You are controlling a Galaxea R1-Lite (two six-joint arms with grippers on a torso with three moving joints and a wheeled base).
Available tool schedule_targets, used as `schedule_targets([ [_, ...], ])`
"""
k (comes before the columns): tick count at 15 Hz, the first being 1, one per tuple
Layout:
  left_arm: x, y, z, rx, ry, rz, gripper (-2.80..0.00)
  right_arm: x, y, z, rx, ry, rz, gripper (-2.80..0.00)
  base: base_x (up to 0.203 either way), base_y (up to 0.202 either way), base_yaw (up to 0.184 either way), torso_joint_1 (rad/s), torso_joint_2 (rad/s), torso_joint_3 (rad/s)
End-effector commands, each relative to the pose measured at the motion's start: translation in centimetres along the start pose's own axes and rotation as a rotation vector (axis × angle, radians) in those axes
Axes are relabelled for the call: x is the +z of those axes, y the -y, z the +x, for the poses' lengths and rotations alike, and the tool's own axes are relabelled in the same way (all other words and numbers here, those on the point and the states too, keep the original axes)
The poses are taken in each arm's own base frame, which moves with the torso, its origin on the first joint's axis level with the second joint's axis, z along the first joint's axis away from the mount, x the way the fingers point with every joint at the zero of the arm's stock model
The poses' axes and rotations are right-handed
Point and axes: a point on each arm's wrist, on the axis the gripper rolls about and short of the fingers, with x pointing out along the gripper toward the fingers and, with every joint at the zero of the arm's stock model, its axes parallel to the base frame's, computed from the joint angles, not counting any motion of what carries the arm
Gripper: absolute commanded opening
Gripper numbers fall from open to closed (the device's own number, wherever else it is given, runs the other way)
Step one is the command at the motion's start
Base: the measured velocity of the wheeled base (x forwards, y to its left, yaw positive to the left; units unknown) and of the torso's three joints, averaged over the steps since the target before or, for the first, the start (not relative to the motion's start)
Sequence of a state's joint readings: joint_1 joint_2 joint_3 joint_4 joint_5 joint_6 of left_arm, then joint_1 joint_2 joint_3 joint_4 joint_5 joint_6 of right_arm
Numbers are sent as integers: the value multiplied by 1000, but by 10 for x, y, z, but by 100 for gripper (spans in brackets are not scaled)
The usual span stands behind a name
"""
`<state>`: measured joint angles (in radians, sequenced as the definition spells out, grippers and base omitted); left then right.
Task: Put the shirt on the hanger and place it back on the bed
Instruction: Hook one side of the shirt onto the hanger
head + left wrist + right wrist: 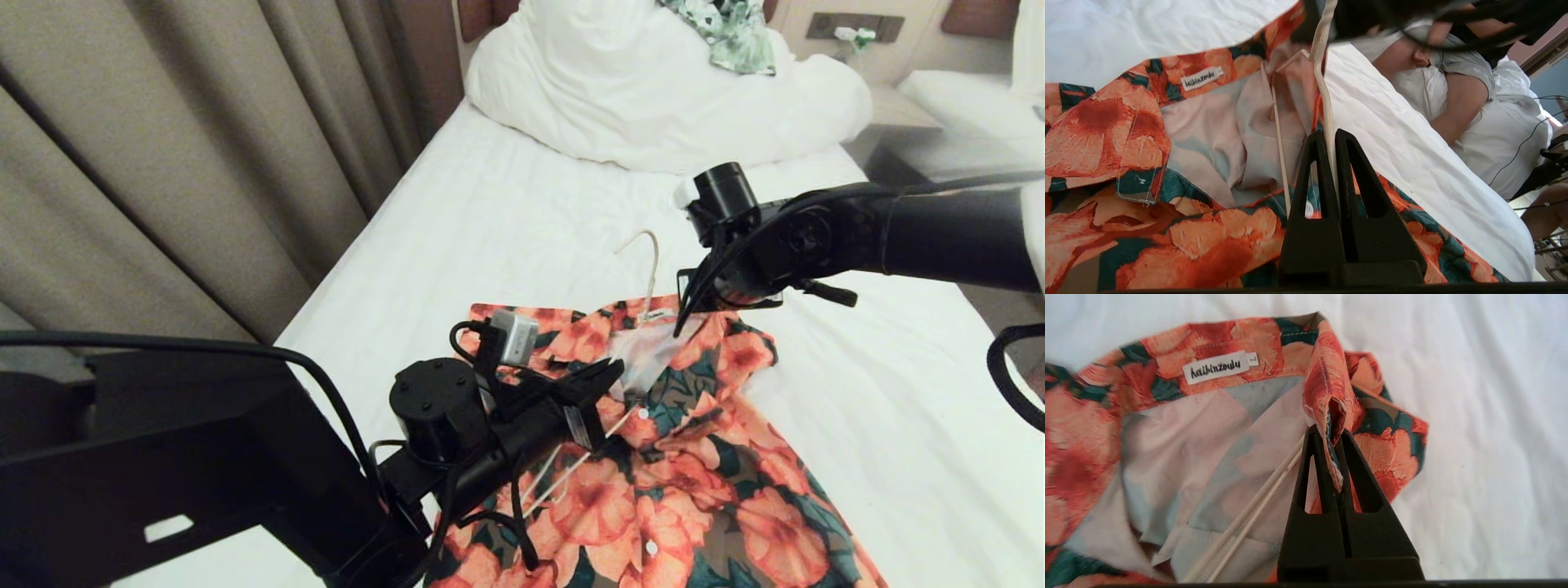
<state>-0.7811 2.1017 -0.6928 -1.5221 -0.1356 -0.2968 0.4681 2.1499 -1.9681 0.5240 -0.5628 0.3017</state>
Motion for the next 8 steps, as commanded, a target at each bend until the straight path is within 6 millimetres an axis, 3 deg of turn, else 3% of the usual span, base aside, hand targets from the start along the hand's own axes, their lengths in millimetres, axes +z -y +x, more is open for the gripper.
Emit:
schedule_targets([
  [1, -2, 0, 0, -2, -2, -5, -280, 14, 10, -28, 21, 52, 22, -280, 0, 0, 0, 0, 0, 0],
  [5, 3, 6, 1, -14, 18, -39, -280, 21, 13, -84, 102, 121, -20, -280, 0, 0, 0, 0, 0, 0],
  [8, 29, 13, 9, -48, 115, -32, -280, 18, 4, -126, 188, 173, -92, -280, 0, 0, 0, 0, 0, 0],
])
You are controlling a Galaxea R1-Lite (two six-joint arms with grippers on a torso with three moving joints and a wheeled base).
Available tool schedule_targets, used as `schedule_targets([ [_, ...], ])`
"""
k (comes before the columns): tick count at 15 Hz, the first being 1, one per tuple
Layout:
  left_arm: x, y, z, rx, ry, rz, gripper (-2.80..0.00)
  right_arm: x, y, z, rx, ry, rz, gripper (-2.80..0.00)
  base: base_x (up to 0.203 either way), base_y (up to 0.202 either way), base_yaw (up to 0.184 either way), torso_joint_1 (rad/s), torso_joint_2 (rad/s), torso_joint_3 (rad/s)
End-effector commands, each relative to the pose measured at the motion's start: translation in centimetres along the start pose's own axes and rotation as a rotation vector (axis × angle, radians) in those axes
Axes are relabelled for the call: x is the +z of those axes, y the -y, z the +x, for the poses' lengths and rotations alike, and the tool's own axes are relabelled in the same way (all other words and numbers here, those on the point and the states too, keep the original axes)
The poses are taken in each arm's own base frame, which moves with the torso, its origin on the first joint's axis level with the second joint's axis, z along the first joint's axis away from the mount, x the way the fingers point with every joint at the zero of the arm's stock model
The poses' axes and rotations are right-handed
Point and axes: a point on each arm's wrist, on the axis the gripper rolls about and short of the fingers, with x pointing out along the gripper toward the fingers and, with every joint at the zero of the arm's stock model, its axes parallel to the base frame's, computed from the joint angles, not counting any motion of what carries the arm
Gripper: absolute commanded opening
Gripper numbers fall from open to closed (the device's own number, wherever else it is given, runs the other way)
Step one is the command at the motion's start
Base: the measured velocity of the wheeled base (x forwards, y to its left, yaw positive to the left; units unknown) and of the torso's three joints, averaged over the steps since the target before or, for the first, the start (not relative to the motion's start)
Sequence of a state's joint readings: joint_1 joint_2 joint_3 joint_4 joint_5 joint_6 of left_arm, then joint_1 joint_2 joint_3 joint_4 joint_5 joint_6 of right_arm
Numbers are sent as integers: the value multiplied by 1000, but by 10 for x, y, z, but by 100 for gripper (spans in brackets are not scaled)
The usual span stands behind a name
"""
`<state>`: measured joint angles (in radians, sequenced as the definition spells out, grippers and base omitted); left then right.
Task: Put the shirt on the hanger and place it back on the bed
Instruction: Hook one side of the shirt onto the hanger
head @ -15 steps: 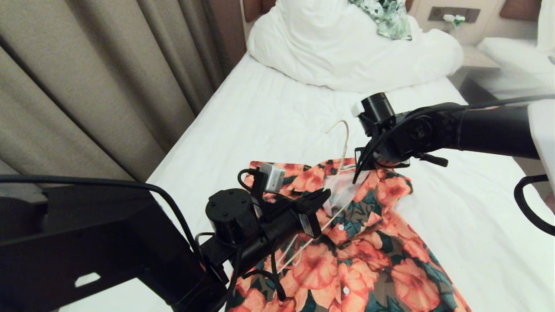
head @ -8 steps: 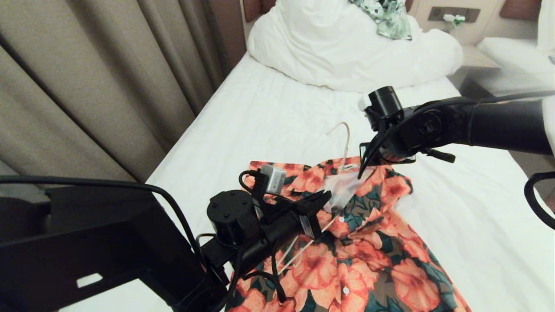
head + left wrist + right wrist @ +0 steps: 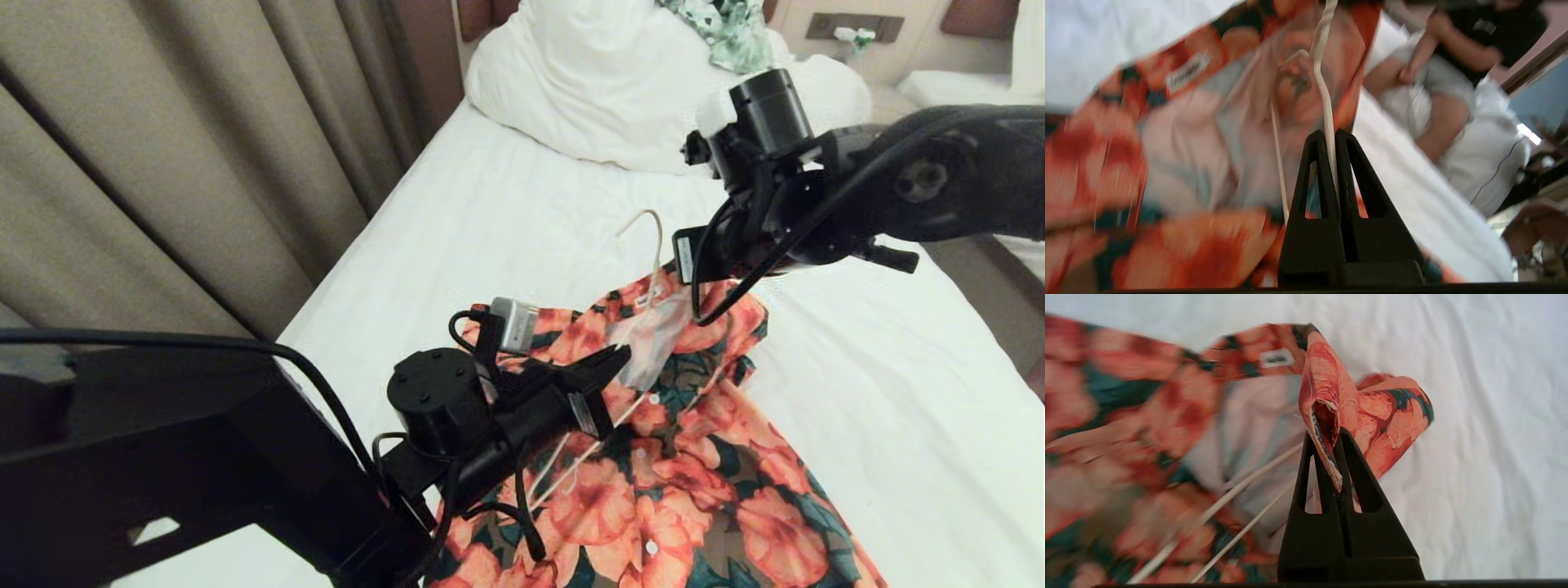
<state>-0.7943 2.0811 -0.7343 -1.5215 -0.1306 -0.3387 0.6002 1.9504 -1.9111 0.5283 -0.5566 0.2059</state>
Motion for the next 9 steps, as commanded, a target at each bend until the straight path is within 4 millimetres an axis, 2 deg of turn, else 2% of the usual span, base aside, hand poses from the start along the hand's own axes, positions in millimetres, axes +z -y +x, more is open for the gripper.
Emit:
schedule_targets([
  [1, 23, 8, 7, -40, 90, 3, -280, 10, -1, -39, 60, 69, -39, -280, 0, 0, 0, 0, 0, 0],
  [6, 73, 44, 15, -160, 266, -32, -280, 32, 11, -81, 114, 241, -72, -280, 0, 0, 0, 0, 0, 0],
  [9, 93, 62, 11, -211, 327, -38, -280, 37, 13, -124, 192, 320, -84, -280, 0, 0, 0, 0, 0, 0],
])
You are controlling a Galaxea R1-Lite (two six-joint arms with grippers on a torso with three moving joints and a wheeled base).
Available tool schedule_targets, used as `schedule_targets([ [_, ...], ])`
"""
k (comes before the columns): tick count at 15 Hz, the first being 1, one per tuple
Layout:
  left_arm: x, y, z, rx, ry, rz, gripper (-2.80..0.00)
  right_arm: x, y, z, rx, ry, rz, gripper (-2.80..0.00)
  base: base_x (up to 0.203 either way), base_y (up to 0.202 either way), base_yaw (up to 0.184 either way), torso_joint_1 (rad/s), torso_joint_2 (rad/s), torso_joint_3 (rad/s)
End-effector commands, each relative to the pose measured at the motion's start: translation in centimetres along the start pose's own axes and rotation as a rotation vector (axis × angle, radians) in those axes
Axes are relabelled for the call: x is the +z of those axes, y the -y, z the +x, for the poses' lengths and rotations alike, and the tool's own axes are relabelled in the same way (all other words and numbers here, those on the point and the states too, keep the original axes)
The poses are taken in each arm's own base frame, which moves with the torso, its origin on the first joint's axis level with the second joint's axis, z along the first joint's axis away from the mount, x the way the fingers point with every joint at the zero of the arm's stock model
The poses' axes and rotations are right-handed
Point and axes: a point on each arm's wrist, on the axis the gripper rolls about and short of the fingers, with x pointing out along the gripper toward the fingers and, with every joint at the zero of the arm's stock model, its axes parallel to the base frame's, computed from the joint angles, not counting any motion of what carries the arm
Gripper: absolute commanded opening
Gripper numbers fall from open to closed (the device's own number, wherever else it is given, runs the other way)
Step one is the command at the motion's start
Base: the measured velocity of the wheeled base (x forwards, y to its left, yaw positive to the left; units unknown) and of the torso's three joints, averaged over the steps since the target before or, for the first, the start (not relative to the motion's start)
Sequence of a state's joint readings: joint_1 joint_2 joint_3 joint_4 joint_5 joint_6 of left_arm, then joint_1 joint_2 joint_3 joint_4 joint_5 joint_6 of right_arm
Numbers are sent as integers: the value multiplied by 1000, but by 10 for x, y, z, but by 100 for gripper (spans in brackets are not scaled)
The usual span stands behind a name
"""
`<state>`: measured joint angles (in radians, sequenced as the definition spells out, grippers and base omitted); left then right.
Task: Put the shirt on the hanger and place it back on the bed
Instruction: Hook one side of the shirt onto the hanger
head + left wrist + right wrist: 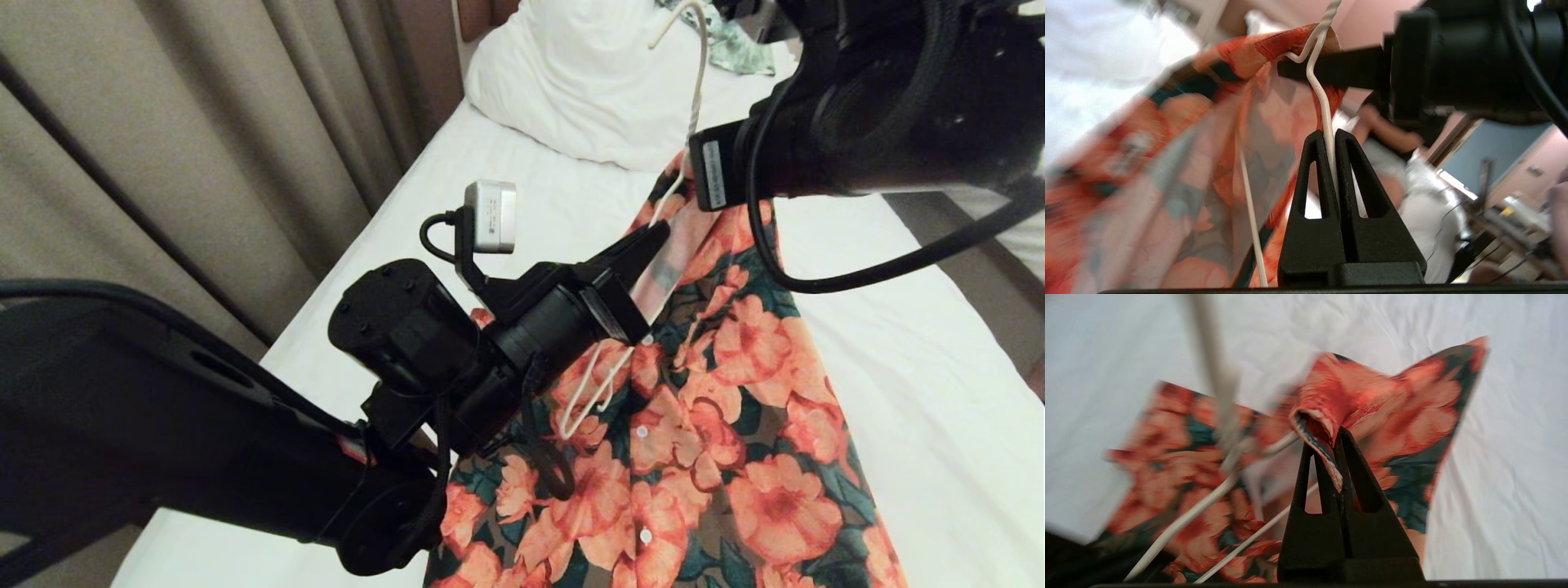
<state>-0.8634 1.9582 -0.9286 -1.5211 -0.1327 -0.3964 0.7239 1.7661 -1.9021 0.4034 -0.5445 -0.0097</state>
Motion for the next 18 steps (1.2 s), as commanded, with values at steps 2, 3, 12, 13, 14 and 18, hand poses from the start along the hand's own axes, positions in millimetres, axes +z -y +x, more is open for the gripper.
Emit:
schedule_targets([
  [2, 33, 19, 3, -54, 100, 6, -280, 19, 6, -55, 78, 100, 5, -280, 0, 0, 0, 0, 0, 0],
  [3, 37, 21, 2, -58, 111, 6, -280, 22, 8, -63, 86, 113, 6, -280, 0, 0, 0, 0, 0, 0],
  [12, 36, 23, -3, -52, 99, 8, -280, 13, 5, -109, 208, 129, -38, -280, 0, 0, 0, 0, 0, 0],
  [13, 38, 24, -2, -56, 104, 9, -280, 9, 2, -108, 217, 116, -50, -280, 0, 0, 0, 0, 0, 0],
  [14, 40, 24, -2, -58, 110, 11, -280, 4, -1, -105, 220, 97, -66, -280, 0, 0, 0, 0, 0, 0],
  [18, 40, 24, -1, -61, 114, 12, -280, -11, -9, -97, 222, 44, -107, -280, 0, 0, 0, 0, 0, 0],
])
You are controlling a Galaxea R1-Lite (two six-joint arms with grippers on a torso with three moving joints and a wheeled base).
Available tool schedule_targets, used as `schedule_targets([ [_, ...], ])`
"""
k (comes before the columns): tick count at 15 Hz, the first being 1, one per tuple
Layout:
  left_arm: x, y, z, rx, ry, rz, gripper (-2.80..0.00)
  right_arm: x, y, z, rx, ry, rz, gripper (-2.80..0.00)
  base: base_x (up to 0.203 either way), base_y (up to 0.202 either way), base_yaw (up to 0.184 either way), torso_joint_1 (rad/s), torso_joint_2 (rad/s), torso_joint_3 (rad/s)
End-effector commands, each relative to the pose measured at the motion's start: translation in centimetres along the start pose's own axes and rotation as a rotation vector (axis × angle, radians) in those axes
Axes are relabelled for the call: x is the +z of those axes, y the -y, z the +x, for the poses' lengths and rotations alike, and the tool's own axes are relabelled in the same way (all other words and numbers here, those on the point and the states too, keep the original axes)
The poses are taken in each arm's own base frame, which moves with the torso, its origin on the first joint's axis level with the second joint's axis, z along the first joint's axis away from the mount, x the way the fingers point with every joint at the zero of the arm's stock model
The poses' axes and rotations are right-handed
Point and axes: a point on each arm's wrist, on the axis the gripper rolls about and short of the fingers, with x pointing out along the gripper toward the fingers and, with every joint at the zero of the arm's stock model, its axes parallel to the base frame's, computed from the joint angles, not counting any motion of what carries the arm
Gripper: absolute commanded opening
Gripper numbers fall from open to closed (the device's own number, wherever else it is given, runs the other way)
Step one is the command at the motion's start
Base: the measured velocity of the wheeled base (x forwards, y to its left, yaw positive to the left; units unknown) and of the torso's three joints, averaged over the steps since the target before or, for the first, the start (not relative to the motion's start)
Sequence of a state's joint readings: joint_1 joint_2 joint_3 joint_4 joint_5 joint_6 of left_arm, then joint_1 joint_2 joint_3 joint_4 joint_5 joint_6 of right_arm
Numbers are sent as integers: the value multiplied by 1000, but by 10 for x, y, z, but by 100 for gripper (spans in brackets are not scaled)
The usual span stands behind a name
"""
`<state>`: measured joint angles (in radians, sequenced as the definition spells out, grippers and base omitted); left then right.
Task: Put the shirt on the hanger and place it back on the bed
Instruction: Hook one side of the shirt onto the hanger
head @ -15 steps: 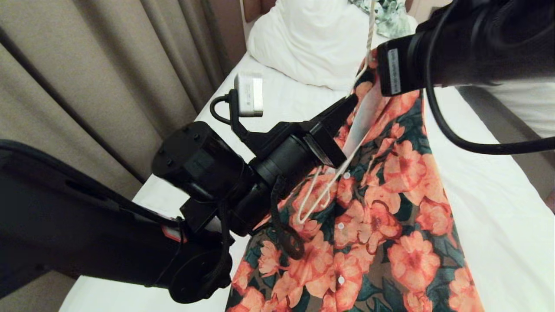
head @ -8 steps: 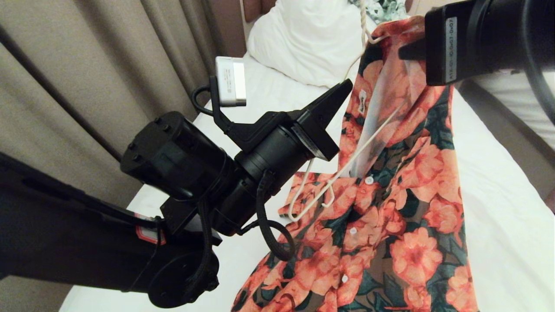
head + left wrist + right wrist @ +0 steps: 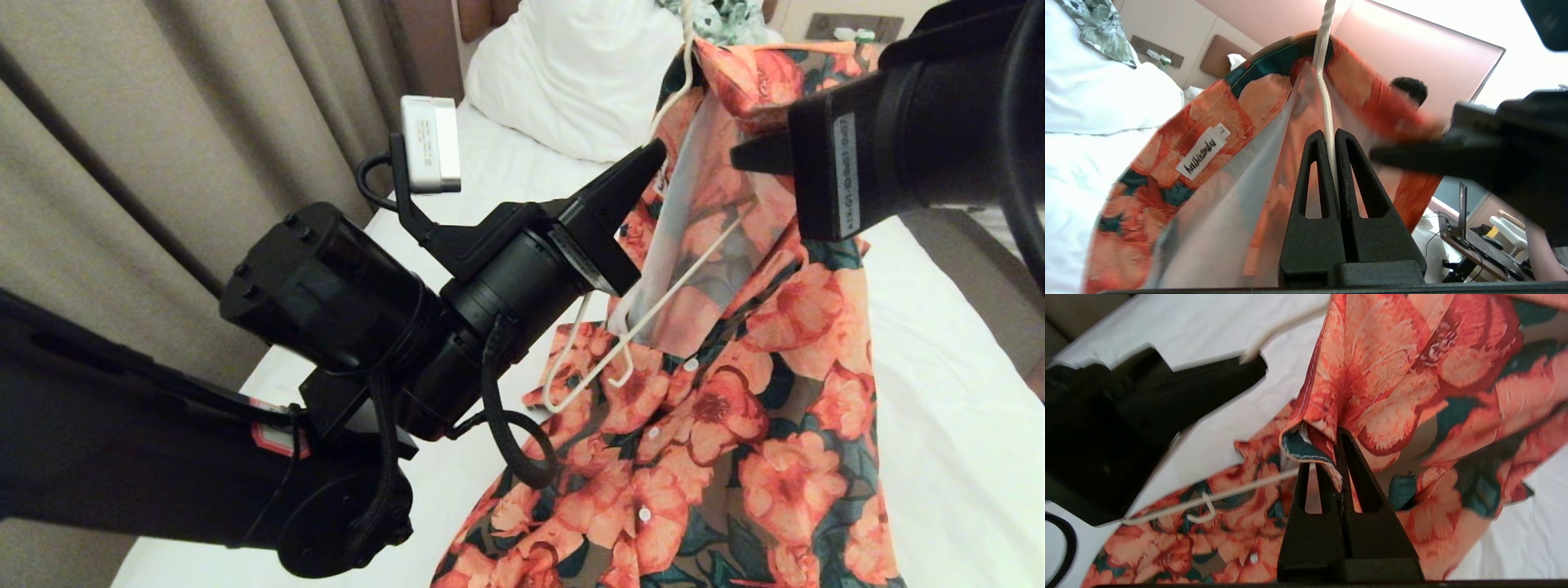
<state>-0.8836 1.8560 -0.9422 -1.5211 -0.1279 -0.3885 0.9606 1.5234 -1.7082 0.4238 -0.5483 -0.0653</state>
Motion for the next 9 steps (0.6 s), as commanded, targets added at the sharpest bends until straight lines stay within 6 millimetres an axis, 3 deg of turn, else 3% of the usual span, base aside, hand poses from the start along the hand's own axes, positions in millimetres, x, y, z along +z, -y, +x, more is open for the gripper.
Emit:
schedule_targets([
  [1, 2, 0, 2, -6, 16, 1, -280, -6, -3, 4, 1, -28, -18, -280, 0, 0, 0, 0, 0, 0],
  [3, 3, 0, 3, -9, 20, 1, -280, -9, -4, 5, 1, -38, -26, -280, 0, 0, 0, 0, 0, 0],
  [4, 3, 0, 3, -10, 21, 1, -280, -9, -4, 6, 1, -40, -28, -46, 0, 0, 0, 0, 0, 0],
  [5, 4, 0, 3, -10, 24, 2, -280, -9, -5, 7, 1, -40, -28, 0, 0, 0, 0, 0, 0, 0],
  [9, 7, 0, 3, -7, 32, 6, -280, -10, -5, 6, 3, -43, -29, 0, 0, 0, 0, 0, 0, 0],
])
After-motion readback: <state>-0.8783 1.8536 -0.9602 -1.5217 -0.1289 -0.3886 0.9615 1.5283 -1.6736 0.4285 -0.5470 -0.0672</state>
